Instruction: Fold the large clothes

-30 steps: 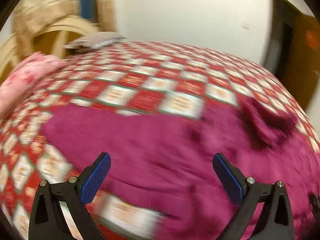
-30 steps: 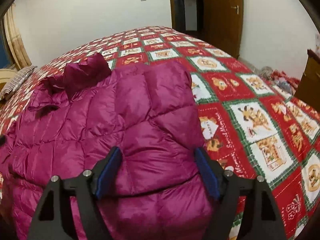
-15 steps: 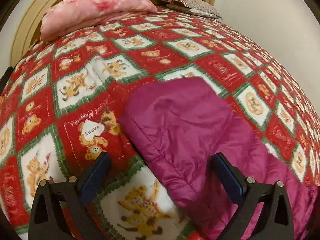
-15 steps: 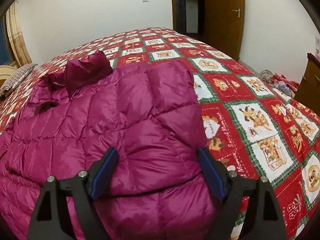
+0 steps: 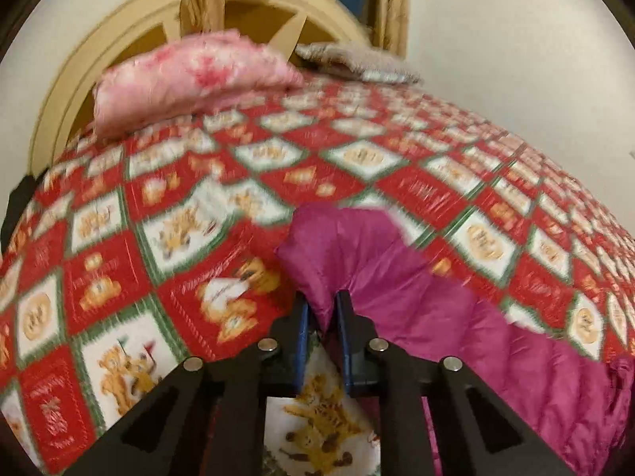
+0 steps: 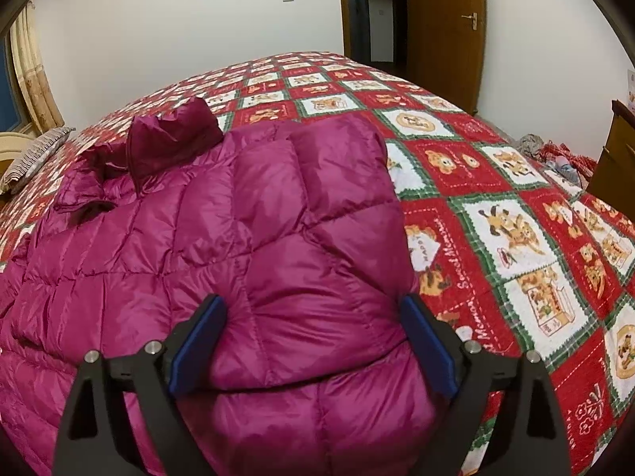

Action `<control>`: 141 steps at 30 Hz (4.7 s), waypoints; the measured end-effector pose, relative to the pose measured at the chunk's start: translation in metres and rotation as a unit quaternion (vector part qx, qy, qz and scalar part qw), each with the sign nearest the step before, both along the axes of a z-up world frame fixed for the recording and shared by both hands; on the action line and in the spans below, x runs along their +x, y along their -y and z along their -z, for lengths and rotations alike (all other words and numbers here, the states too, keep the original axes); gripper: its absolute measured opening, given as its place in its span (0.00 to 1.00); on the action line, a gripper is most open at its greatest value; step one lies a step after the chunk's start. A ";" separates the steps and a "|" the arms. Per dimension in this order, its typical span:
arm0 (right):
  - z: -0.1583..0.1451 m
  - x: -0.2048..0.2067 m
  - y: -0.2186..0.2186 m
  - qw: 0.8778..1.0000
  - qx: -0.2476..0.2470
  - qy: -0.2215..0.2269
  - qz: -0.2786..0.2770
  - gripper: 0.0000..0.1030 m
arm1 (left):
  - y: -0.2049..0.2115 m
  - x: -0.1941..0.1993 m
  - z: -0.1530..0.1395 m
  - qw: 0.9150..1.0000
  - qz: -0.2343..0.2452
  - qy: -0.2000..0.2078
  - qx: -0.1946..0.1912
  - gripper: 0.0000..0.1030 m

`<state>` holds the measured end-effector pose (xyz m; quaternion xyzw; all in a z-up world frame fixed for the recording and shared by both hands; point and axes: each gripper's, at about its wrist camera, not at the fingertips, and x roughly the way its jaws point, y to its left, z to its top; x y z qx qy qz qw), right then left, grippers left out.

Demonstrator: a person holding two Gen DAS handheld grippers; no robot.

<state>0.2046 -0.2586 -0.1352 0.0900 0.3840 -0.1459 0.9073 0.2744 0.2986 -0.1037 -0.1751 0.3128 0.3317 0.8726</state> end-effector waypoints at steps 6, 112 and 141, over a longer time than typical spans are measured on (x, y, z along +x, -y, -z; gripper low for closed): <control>0.000 -0.001 0.002 1.000 0.008 0.006 0.001 0.91 | 0.071 -0.007 -0.076 0.987 0.095 0.088 0.094 0.08; -0.001 0.158 -0.009 0.985 0.031 -0.139 -0.096 0.29 | 0.347 0.162 -0.019 0.875 0.475 -0.083 -0.036 0.84; 0.009 0.161 -0.020 0.988 0.042 -0.070 -0.129 0.44 | 0.297 0.158 -0.003 0.889 0.437 -0.060 -0.125 0.09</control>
